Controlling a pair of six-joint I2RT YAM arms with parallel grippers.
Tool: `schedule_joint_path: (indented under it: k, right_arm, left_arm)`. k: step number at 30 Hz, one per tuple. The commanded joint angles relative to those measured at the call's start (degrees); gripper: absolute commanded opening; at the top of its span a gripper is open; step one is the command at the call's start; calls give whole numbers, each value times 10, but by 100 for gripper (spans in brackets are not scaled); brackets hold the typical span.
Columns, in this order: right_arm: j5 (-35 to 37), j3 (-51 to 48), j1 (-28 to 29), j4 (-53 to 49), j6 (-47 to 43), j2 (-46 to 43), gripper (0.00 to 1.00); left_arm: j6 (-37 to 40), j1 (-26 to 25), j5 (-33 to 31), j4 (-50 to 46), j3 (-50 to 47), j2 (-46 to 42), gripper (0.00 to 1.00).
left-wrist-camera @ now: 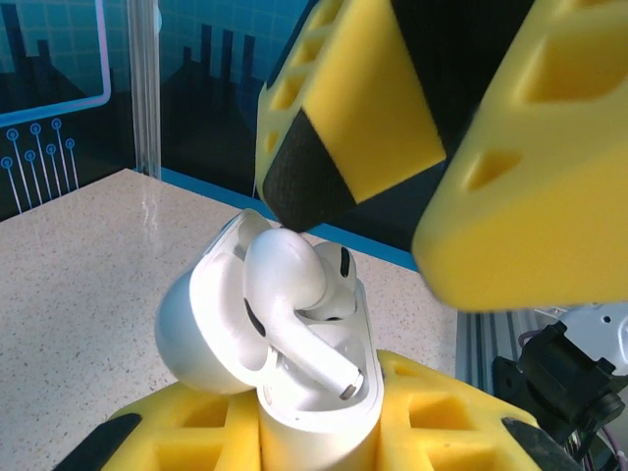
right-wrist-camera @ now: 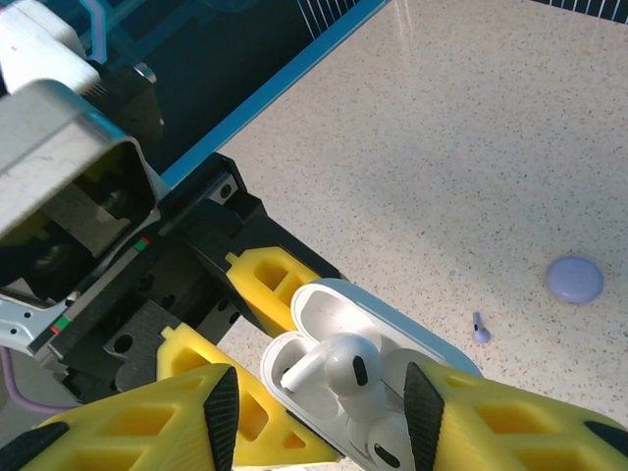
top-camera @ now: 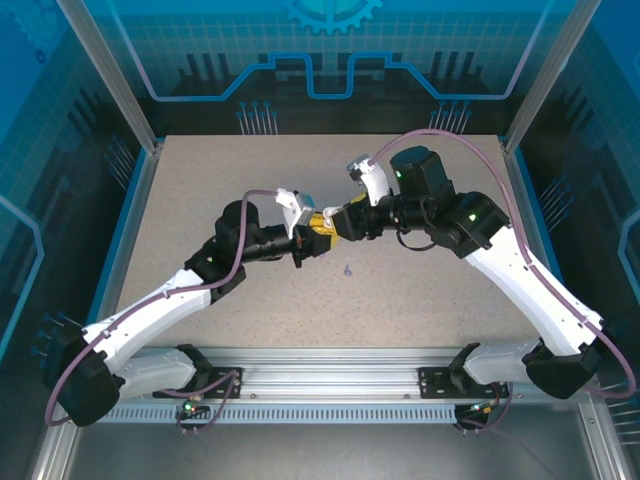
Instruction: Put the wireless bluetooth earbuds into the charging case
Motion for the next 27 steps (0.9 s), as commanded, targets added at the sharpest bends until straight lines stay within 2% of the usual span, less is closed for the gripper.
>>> schedule_joint_path:
  k: [1, 20, 27]
  right_arm:
    - [-17, 16, 7, -15, -10, 4, 51]
    - [-34, 30, 35, -21, -36, 14, 51]
    - [34, 25, 35, -13, -27, -5, 53]
  left_arm:
    - [5, -3, 17, 9, 25, -2, 0]
    - [3, -4, 11, -1, 31, 10, 0]
    - [3, -4, 19, -4, 29, 7, 0]
